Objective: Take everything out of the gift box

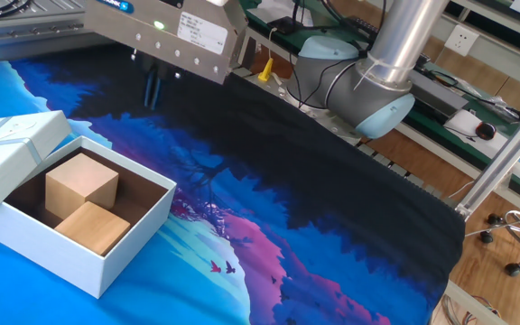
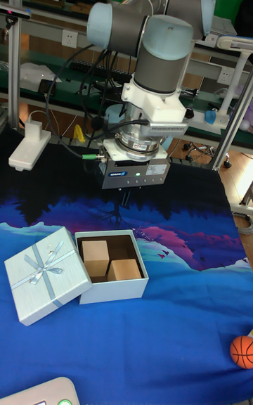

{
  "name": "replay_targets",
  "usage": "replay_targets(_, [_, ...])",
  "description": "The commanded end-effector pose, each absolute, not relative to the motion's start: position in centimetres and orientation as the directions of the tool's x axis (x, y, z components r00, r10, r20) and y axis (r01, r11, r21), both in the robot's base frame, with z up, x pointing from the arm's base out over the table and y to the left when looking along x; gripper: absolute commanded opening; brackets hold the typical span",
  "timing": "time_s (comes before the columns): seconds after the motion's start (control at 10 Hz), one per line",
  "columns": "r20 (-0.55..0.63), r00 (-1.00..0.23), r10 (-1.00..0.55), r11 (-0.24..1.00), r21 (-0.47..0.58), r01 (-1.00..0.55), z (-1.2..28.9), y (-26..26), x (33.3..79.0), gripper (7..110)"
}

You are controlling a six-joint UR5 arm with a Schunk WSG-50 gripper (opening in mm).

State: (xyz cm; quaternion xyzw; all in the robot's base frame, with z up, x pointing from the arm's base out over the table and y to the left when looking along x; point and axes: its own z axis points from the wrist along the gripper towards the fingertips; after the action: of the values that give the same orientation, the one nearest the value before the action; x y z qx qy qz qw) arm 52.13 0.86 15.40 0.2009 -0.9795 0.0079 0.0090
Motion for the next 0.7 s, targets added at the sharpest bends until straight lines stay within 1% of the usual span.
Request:
replay_targets(0.0, [0.017, -0.927, -0.375, 0.927, 0.007, -0.375, 14.9, 0.9, 51.7, 7])
replay_targets(0.2, [0.018, -0.938, -0.345, 0.938, 0.028, -0.345, 14.9, 1.4, 51.5, 7])
replay_targets(0.3, [0.002, -0.950, -0.313, 0.946, 0.087, -0.311, 15.0, 2.9, 51.5, 7])
replay_targets(0.4, [-0.006, -0.947, -0.321, 0.942, 0.100, -0.320, 15.1, 3.3, 51.6, 7])
replay_targets(0.5, [0.009, -0.948, -0.319, 0.945, 0.079, -0.317, 15.0, 2.7, 51.4, 7])
replay_targets(0.6, [0.022, -0.952, -0.305, 0.949, 0.086, -0.302, 15.1, 2.7, 51.0, 7])
